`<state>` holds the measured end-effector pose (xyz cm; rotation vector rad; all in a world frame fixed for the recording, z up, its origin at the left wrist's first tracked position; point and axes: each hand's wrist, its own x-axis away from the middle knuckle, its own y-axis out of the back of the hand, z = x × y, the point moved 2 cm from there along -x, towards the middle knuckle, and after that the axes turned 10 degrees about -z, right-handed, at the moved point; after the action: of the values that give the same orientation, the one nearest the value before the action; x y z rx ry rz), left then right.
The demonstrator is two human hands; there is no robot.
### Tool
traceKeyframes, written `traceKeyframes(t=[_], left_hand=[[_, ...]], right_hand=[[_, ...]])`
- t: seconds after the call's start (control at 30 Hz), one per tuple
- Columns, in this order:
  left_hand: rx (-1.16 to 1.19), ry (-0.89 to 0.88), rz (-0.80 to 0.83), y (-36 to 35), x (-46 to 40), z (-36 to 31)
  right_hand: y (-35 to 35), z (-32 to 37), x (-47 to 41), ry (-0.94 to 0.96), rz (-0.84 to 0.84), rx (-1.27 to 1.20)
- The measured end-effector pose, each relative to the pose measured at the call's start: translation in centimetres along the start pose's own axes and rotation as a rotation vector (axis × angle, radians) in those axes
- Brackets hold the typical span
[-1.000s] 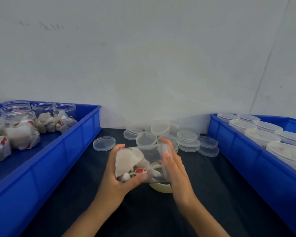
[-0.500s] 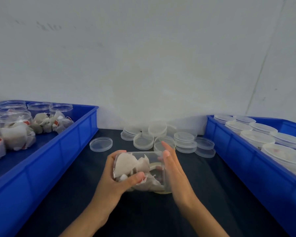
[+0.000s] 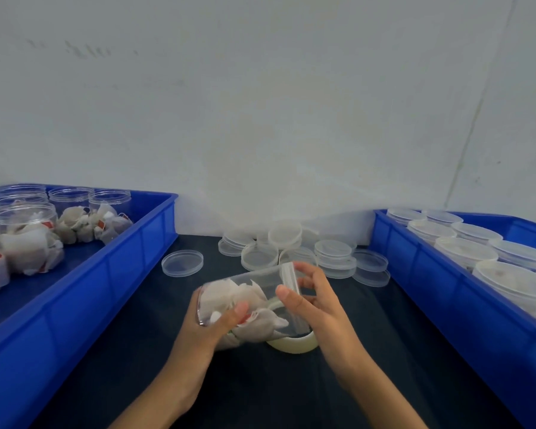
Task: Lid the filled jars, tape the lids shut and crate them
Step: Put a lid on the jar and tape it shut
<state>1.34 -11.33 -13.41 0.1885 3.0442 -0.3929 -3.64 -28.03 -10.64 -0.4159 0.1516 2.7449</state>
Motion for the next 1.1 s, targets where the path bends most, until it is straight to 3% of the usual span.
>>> traceKeyframes(t=[0.13, 0.27, 0.47, 0.57, 0.63, 0.7, 0.83, 0.93, 1.1], left_hand=[[0.008, 0.018, 0.1, -0.6, 0.3, 0.1], [-0.055, -0.118, 0.005, -0.4, 0.1, 0.0], [-0.127, -0.294, 0.027, -0.4, -0.4, -0.3], [-0.436, -0.401, 0.059, 0.5, -0.7, -0.4], [-0.811, -0.624, 0.105, 0.8, -0.7, -0.5], [-1.005, -0.754, 0.105, 0.5, -0.5, -0.2], [-0.831, -0.51, -0.101, 0.9, -0.9, 0.6], [-0.747, -0.383, -0.173, 1.9, -1.6, 1.2], [-0.846, -0.351, -0.264, 2.5, -2.1, 1.8]], right_hand=[[-1.1, -0.3, 0.8, 0.114, -0.082, 0.076], [-1.5, -0.1, 0.5, 0.138, -0.152, 0.058], [-1.7, -0.1, -0.1, 0.148, -0.171, 0.122], [-1.1, -0.2, -0.4, 0.148, -0.192, 0.142], [-0.8, -0.2, -0.4, 0.17, -0.211, 0.205], [-0.9, -0.1, -0.1, 0.199, -0.18, 0.221], [-0.2, -0.4, -0.3, 0.146, -0.118, -0.011], [0.7, -1.4, -0.5, 0.1, -0.123, 0.281], [-0.4, -3.6, 0.2, 0.156, 0.075, 0.968]])
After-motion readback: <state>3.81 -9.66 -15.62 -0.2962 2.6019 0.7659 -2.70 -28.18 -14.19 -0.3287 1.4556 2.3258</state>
